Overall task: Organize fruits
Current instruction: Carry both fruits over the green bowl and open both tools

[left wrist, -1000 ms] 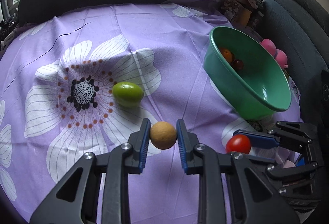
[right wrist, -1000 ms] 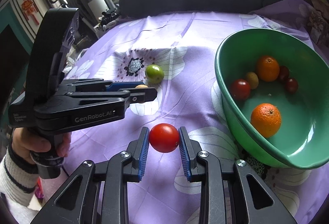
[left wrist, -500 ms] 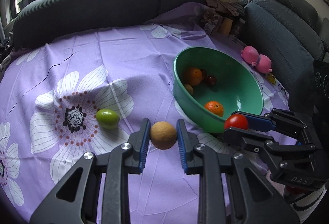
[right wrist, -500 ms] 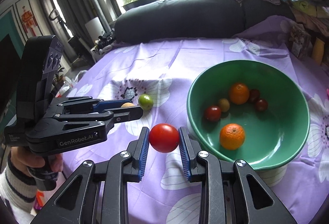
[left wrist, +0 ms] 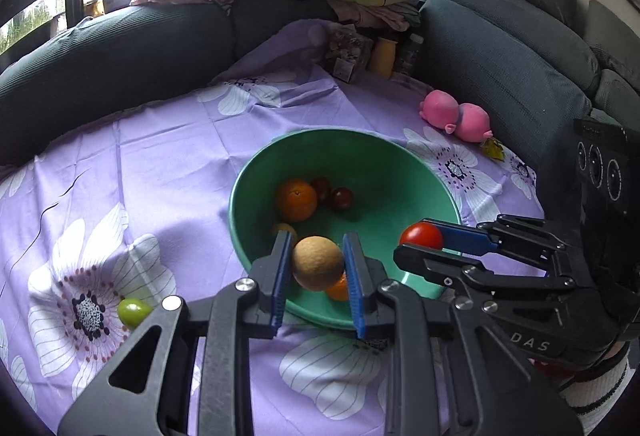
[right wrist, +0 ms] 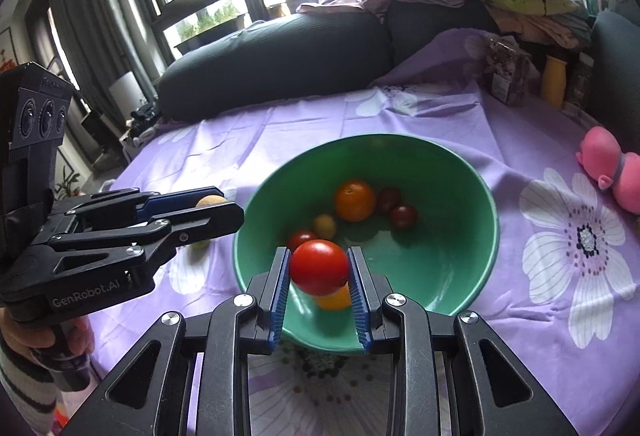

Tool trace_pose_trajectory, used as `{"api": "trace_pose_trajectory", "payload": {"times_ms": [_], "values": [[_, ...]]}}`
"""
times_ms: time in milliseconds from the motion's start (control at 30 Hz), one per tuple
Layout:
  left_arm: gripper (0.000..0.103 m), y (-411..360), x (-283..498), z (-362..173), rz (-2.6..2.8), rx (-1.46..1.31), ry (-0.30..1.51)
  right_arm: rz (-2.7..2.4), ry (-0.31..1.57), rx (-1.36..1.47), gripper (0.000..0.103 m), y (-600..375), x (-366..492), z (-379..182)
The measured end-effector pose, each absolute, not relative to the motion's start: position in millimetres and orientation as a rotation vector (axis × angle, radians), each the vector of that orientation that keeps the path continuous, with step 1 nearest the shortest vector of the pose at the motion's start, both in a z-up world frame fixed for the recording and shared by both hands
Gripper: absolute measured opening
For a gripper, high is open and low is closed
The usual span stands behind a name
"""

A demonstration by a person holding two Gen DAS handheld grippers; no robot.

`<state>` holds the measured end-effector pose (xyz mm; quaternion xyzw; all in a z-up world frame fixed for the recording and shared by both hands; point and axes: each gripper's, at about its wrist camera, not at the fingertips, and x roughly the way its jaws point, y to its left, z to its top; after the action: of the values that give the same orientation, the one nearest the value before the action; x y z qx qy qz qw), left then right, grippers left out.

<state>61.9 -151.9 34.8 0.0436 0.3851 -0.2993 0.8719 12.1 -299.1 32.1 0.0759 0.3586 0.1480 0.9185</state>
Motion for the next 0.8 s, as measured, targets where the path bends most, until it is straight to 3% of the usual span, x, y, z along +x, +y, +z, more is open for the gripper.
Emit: {"api": "trace_pose_trajectory", "payload": {"times_ms": [500, 600, 633, 800], "values": [[0.027, -168, 72, 9, -0.612, 0.154, 0.869, 0.262, 0.808, 0.127, 0.030, -302, 21, 15], [0.047, -165, 71, 10, -0.599, 0.155, 0.862, 0.248, 0.817, 0.131, 0.030, -304, 20, 15], [0.061, -164, 70, 11, -0.595, 0.155, 0.859, 0.246, 0.818, 0.133, 0.031, -305, 19, 15], [0.066, -146, 63, 20, -0.576, 0.114, 0.831, 0.229, 0.806, 0.143, 0.031, -309, 12, 21]]}}
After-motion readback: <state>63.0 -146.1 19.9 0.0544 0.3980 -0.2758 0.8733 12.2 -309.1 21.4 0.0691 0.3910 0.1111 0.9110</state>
